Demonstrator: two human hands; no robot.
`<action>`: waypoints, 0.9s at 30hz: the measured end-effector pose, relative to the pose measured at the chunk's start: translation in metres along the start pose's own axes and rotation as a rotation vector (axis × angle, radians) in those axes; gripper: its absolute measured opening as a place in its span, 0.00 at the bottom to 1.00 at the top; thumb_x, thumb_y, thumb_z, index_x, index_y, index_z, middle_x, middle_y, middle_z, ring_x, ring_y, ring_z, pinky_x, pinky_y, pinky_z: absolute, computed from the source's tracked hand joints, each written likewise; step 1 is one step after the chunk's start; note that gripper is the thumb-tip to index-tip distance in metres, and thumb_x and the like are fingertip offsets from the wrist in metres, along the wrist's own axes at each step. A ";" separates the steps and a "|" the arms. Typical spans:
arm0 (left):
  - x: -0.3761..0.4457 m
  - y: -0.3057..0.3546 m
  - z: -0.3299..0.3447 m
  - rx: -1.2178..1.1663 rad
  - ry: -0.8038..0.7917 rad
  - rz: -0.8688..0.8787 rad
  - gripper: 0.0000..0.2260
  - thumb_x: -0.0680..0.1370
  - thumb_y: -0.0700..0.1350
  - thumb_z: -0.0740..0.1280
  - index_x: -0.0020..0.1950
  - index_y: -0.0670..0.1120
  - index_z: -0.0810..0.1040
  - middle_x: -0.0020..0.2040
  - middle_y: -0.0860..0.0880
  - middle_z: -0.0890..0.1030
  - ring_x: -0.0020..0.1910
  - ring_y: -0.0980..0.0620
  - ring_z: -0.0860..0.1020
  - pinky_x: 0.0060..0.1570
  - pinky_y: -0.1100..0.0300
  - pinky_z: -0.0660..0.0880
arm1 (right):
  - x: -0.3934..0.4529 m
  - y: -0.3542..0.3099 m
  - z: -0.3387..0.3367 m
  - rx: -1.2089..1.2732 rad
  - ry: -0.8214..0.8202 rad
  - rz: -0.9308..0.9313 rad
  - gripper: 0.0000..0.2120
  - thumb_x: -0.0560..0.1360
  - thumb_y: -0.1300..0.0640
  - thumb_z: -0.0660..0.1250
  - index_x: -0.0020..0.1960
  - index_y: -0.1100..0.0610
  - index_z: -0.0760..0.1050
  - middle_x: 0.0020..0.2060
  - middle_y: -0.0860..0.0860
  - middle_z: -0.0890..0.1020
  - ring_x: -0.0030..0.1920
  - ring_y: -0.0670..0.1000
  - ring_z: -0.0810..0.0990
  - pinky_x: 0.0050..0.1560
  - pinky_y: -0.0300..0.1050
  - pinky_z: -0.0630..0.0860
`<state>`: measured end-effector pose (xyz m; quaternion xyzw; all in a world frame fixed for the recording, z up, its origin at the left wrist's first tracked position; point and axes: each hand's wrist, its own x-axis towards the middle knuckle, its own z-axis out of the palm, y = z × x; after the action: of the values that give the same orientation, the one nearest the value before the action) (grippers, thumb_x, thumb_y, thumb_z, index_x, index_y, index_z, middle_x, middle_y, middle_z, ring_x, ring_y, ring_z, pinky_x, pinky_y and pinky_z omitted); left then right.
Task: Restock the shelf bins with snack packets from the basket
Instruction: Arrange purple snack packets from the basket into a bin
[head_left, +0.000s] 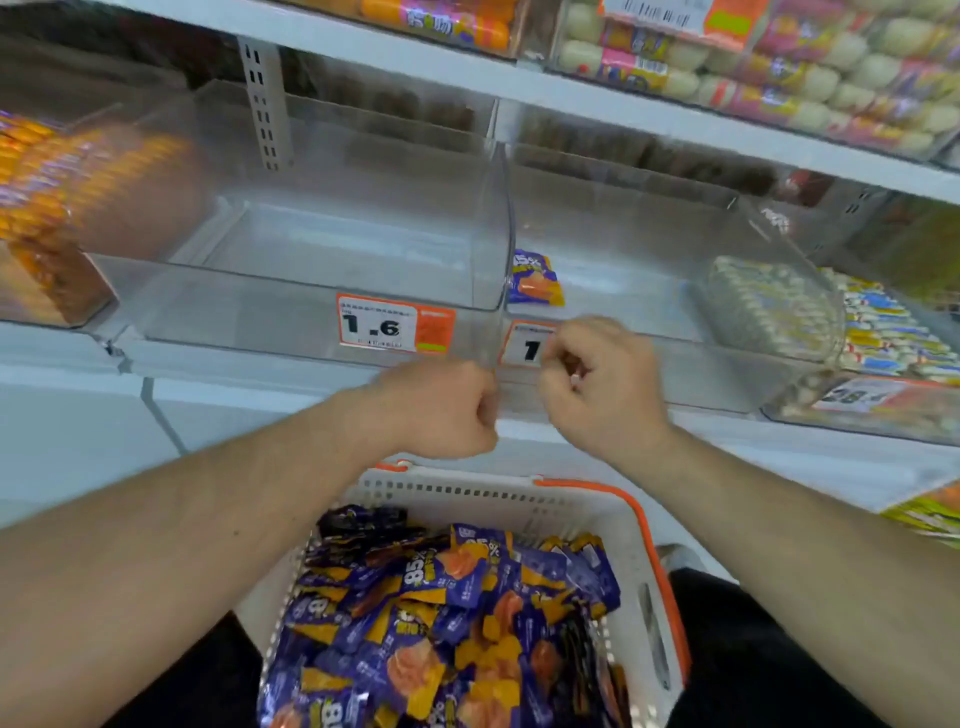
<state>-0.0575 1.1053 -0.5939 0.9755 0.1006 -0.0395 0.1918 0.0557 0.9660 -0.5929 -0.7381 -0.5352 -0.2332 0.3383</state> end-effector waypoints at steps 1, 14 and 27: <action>-0.004 -0.007 0.012 0.025 -0.171 -0.033 0.05 0.72 0.48 0.67 0.36 0.53 0.75 0.39 0.56 0.79 0.42 0.52 0.77 0.45 0.56 0.78 | -0.017 0.000 0.010 0.037 -0.102 0.072 0.09 0.67 0.56 0.59 0.33 0.58 0.75 0.29 0.50 0.76 0.33 0.54 0.74 0.34 0.46 0.72; -0.012 -0.036 0.053 0.036 -0.575 -0.033 0.13 0.76 0.49 0.64 0.32 0.48 0.69 0.33 0.49 0.70 0.34 0.49 0.68 0.38 0.54 0.66 | -0.177 -0.010 0.142 -0.187 -1.482 0.315 0.38 0.71 0.39 0.71 0.73 0.55 0.62 0.68 0.55 0.71 0.65 0.60 0.72 0.66 0.58 0.68; -0.010 -0.030 0.049 0.029 -0.568 -0.031 0.12 0.75 0.55 0.67 0.55 0.51 0.76 0.51 0.51 0.76 0.51 0.49 0.75 0.53 0.52 0.72 | -0.147 -0.037 0.100 -0.331 -1.216 0.006 0.07 0.80 0.57 0.59 0.47 0.57 0.74 0.45 0.56 0.81 0.44 0.58 0.79 0.49 0.51 0.70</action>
<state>-0.0757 1.1122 -0.6490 0.9263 0.0570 -0.3156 0.1979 -0.0278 0.9558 -0.7536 -0.7829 -0.5865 0.1494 -0.1444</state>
